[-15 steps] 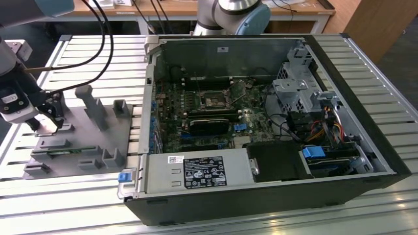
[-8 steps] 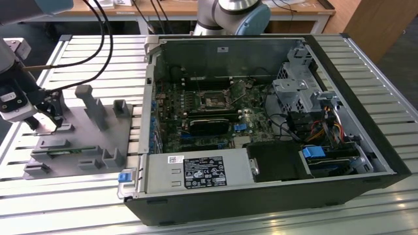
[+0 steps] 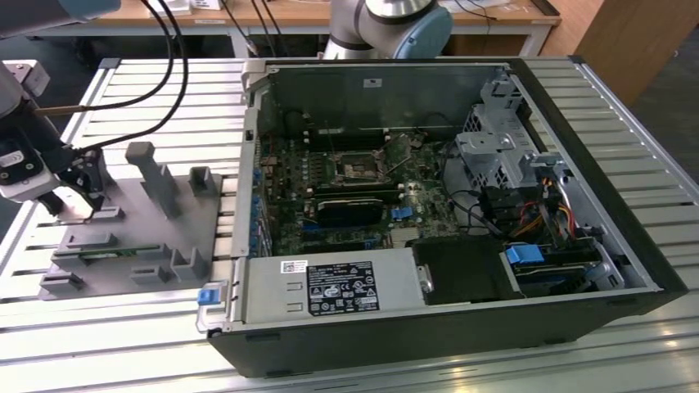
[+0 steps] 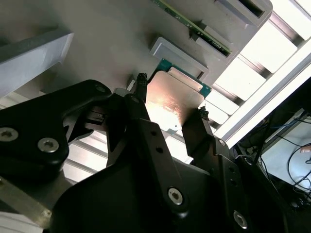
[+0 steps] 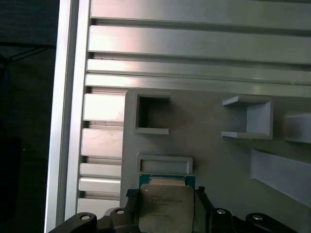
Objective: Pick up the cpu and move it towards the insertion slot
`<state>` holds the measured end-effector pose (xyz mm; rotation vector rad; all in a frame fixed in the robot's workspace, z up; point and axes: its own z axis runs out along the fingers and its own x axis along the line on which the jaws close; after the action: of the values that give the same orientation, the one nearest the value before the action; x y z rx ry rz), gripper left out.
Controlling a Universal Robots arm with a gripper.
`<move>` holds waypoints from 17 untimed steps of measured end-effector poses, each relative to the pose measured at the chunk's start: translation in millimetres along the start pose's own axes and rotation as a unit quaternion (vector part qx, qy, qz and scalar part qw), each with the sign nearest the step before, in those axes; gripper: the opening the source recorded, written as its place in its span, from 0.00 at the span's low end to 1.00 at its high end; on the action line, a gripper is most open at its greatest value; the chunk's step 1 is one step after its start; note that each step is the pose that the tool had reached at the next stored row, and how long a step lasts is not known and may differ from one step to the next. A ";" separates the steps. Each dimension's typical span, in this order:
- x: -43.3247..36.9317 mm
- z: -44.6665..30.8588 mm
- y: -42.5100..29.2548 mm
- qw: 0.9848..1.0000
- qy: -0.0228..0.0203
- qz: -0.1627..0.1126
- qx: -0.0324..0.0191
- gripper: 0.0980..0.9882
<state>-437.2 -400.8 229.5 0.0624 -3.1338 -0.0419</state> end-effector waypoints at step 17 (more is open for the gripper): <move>0.0 -7.8 0.4 1.000 0.000 0.000 0.000 0.50</move>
<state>-437.2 -400.6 237.3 0.0624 -3.1338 -0.0418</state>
